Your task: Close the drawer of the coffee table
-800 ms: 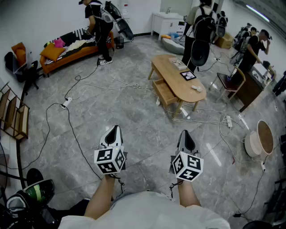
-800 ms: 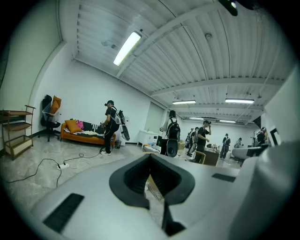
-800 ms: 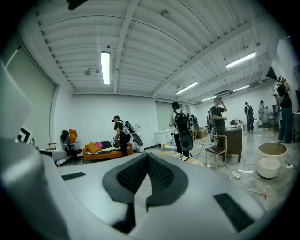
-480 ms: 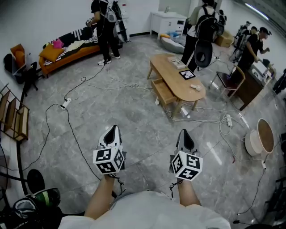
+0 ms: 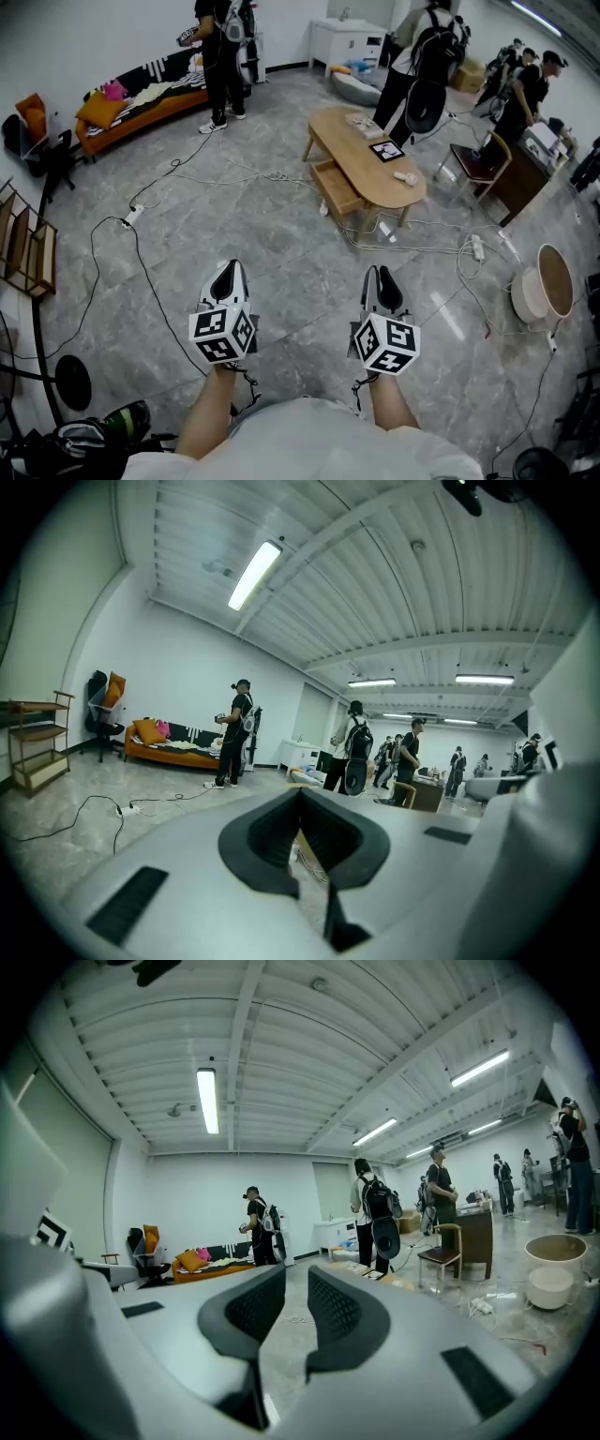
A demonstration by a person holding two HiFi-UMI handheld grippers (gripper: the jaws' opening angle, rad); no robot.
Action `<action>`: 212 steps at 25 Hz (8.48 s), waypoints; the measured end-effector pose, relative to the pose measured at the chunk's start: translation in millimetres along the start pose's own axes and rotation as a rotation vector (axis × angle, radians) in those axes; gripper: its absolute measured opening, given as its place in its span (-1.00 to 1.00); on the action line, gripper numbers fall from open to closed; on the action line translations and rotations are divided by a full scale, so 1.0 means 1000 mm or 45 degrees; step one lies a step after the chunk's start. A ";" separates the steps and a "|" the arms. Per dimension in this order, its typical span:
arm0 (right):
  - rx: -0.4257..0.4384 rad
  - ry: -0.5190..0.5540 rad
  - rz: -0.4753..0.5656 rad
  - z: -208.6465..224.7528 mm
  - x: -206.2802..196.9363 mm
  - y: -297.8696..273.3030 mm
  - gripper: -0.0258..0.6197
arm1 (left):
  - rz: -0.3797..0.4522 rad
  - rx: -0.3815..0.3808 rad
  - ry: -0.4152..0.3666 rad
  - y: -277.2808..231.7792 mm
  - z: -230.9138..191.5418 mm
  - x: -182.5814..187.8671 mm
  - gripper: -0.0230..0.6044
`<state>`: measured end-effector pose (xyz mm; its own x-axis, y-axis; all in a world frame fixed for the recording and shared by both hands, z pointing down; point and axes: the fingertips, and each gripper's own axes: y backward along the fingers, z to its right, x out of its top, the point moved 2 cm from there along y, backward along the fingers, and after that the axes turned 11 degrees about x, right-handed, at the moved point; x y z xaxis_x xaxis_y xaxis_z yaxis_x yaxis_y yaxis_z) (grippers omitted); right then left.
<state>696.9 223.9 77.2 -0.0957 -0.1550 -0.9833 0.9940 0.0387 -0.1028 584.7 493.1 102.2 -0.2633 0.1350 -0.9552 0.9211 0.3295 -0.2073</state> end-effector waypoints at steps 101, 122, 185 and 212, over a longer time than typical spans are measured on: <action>-0.578 -0.105 -0.115 0.181 0.005 -0.616 0.61 | -0.183 -0.258 -0.107 -0.758 -0.034 0.116 -0.94; -1.315 -0.277 0.060 0.227 0.018 -0.651 0.61 | -0.320 -1.075 -0.444 -0.942 0.159 0.119 -0.94; -1.462 -0.634 -0.352 0.274 -0.498 -0.746 0.65 | -0.831 -1.063 -0.857 -1.070 0.093 -0.372 -0.94; -1.454 -0.586 -0.380 0.312 -0.527 -0.779 0.69 | -0.884 -0.979 -0.864 -1.099 0.069 -0.385 -0.94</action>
<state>-10.6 -32.8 722.4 -0.0515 -0.6234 -0.7802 0.3028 0.7347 -0.6070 -306.8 14.3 682.9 -0.2158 -0.7228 -0.6565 0.1784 0.6318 -0.7543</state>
